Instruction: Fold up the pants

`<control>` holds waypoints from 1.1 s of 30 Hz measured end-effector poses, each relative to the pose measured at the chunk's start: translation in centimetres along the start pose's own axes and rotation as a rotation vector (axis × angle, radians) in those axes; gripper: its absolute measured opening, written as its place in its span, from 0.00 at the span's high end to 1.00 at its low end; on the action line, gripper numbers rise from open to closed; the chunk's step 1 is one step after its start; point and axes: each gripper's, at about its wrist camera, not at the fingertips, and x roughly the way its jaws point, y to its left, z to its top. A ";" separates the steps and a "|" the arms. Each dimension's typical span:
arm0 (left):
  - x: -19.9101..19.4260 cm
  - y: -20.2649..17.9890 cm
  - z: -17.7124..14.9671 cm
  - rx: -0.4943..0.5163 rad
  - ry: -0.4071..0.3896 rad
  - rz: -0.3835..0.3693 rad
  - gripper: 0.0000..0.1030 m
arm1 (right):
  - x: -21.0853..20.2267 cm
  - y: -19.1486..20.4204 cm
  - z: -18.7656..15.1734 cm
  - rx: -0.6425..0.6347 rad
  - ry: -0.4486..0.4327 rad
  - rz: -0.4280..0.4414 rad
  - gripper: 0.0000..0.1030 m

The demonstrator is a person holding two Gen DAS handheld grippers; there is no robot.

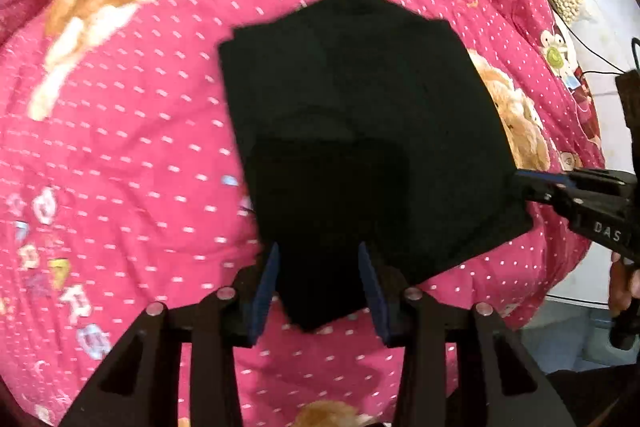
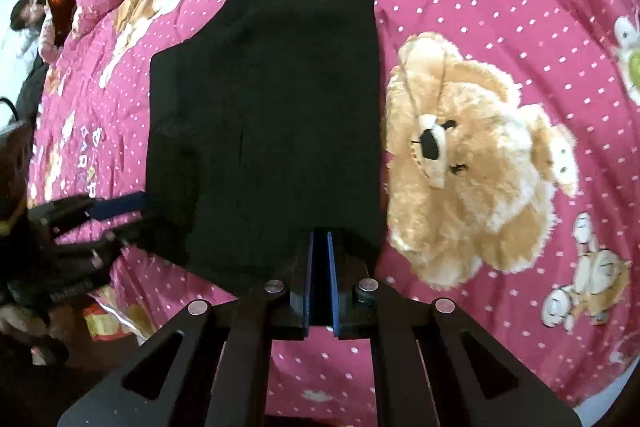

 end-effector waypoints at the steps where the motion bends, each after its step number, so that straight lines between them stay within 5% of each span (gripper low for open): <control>1: -0.6 0.1 -0.1 -0.003 -0.011 0.004 0.57 | -0.4 0.1 0.0 -0.004 -0.002 -0.009 0.94; 9: -6.4 0.6 -1.8 -0.013 -0.114 0.030 0.57 | -4.6 1.4 -2.4 -0.007 -0.085 0.007 0.70; 33: -13.5 -0.1 -4.4 0.017 -0.275 0.085 0.57 | -10.0 7.1 -6.6 -0.056 -0.205 0.012 0.69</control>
